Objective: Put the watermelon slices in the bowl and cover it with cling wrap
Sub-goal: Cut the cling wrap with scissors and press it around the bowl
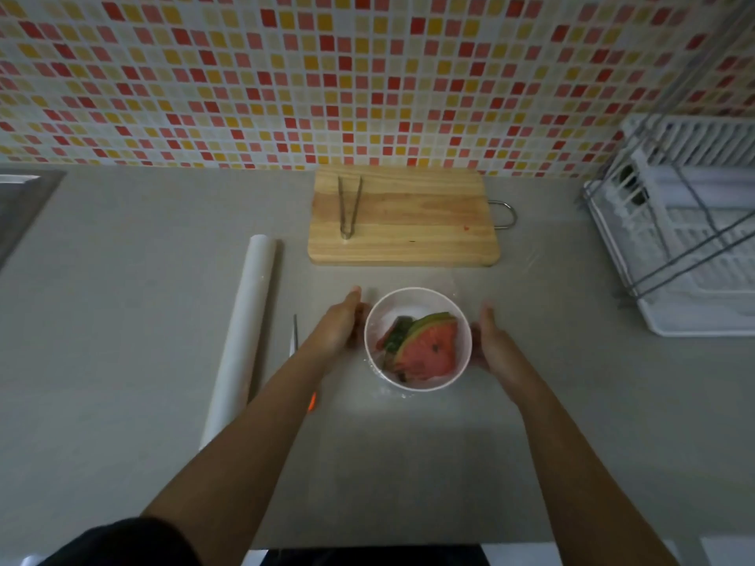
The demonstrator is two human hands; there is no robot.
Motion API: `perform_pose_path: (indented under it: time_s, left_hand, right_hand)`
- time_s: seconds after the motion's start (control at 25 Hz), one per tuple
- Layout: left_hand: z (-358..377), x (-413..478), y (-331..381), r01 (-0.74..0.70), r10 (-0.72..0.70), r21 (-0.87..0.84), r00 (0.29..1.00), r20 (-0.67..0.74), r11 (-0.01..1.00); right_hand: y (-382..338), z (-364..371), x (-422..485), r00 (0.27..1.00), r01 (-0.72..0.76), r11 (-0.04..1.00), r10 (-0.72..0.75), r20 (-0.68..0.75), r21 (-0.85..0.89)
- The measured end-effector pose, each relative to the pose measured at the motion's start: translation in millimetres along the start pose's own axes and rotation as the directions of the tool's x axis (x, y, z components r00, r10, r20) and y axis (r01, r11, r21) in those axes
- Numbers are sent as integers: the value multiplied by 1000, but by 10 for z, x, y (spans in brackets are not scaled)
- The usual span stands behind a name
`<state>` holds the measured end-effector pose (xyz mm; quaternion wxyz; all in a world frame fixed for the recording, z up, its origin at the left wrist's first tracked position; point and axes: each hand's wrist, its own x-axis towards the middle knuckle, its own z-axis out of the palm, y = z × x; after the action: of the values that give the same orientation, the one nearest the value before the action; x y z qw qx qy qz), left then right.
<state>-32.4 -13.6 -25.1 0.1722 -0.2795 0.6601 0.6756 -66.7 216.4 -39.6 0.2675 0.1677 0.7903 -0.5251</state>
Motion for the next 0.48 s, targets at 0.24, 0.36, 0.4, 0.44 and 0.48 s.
perform_pose_path:
  time_s: [0.24,0.36,0.4,0.44,0.48]
  left_hand:
    - [111,4,-12,-109,137,162,976,-170,981]
    - [143,-16,-53,-167,168,30,949,-267,986]
    - [150,-20,-65,-186,188,35,934,-303,982]
    - [151,-19,-69,-202,207,51,916,-342,978]
    - [140,-19,-65,-197,205,61,908,-366,979]
  right_hand:
    - [-356,88,396,971,59,983,-97,218,172]
    - [-342,159,465,985,42,936,-97,143,350]
    - [-318,164,483,986,25,925,-85,140,379]
    - [-299,148,502,986,-9,917,-58,154,400]
    - [-288,115,524,979,-41,915,-43,197,400]
